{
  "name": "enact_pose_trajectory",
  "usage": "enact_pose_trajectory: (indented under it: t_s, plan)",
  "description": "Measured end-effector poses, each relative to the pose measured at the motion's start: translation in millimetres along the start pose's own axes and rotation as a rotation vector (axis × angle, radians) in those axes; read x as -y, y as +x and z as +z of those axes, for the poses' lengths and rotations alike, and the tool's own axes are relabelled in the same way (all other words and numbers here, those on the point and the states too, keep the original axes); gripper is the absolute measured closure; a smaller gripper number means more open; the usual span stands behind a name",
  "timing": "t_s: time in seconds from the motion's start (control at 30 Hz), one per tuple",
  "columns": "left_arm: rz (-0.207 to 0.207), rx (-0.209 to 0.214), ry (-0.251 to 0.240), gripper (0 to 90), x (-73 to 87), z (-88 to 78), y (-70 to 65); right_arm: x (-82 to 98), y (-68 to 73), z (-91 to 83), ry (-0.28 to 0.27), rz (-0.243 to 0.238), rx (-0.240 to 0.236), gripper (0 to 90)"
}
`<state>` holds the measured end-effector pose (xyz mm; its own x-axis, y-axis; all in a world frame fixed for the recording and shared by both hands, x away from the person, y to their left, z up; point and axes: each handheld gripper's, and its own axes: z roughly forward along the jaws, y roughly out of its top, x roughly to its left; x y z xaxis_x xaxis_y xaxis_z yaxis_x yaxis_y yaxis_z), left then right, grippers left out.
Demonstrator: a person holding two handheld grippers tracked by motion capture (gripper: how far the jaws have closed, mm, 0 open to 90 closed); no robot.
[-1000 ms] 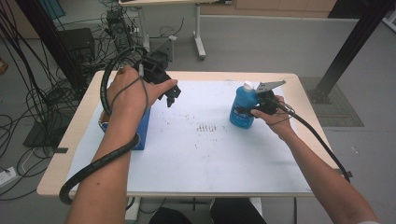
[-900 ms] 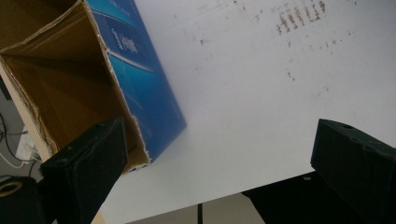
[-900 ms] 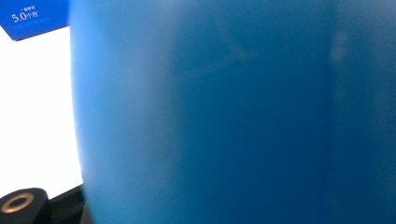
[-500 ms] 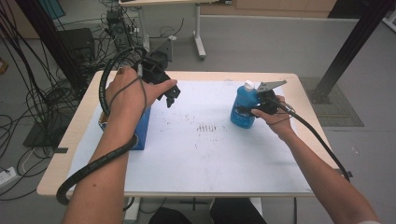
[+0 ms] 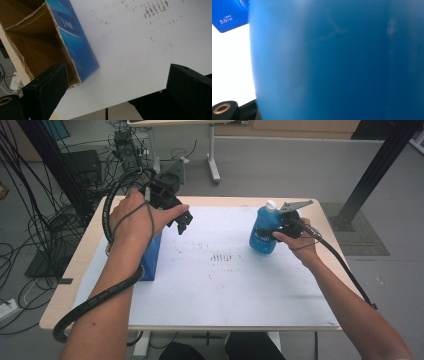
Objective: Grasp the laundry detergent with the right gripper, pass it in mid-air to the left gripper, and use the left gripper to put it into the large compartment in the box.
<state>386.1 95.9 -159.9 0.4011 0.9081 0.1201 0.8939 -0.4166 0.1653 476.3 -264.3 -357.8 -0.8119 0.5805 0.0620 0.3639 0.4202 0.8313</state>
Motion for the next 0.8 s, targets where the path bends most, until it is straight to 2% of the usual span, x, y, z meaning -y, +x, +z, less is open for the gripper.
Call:
enact_pose_trajectory:
  t_s: [0.13, 0.17, 0.27, 0.3, 0.33, 0.37, 0.43, 0.53, 0.7, 0.8]
  plan:
    - [0.022, -0.003, 0.003, 4.5, 2.3, -4.6, -1.2, -11.4, 4.0, -12.3, 0.032, -0.013, 0.028, 44.6]
    - [0.026, -0.006, -0.003, 4.5, 3.3, -8.4, -1.2, -18.1, 6.5, -20.9, 0.037, -0.023, 0.035, 44.6]
    - [0.033, -0.005, -0.01, 4.5, 4.0, -12.8, -0.9, -24.9, 9.3, -30.3, 0.036, -0.021, 0.031, 44.6]
    - [0.046, -0.007, -0.015, 4.5, 4.8, -17.2, -1.5, -30.9, 11.8, -38.6, 0.04, -0.016, 0.029, 44.6]
    - [0.046, -0.007, -0.015, 4.5, 4.8, -17.2, -1.5, -30.9, 11.8, -38.6, 0.04, -0.016, 0.029, 44.6]
    - [0.057, -0.009, -0.016, 4.5, 5.1, -21.6, -2.3, -38.3, 15.5, -47.3, 0.055, -0.013, 0.031, 44.5]
    - [0.068, -0.009, -0.024, 4.5, 5.3, -26.7, -2.8, -42.1, 17.8, -51.4, 0.064, -0.014, 0.033, 44.5]
    - [0.091, -0.008, -0.043, 4.4, 6.1, -37.6, -3.5, -58.7, 29.6, -68.0, 0.072, -0.029, 0.039, 44.5]
    - [0.116, -0.009, -0.059, 4.3, 7.5, -49.1, -3.5, -76.2, 42.6, -82.3, 0.057, -0.047, 0.009, 44.4]
    - [0.143, -0.003, -0.079, 4.3, 8.5, -58.3, -3.1, -98.9, 58.6, -93.5, 0.051, -0.076, -0.026, 44.4]
